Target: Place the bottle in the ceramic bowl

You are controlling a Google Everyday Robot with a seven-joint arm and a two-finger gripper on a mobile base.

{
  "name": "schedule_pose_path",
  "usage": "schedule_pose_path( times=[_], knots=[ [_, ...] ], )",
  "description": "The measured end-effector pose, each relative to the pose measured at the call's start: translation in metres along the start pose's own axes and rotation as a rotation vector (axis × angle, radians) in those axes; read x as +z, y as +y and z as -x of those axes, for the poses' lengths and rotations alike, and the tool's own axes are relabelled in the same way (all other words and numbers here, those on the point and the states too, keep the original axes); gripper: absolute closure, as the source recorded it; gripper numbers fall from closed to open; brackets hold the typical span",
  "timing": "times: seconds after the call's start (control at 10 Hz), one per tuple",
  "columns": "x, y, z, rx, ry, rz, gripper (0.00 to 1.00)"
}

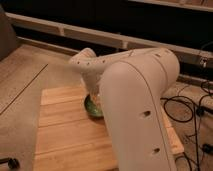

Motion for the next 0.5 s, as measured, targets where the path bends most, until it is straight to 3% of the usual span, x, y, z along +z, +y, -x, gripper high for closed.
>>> schedule_pose_path(
  times=[0.5],
  knots=[
    [0.0001,-0.0004,0.0001,0.000,0.000,0.000,0.22]
  ],
)
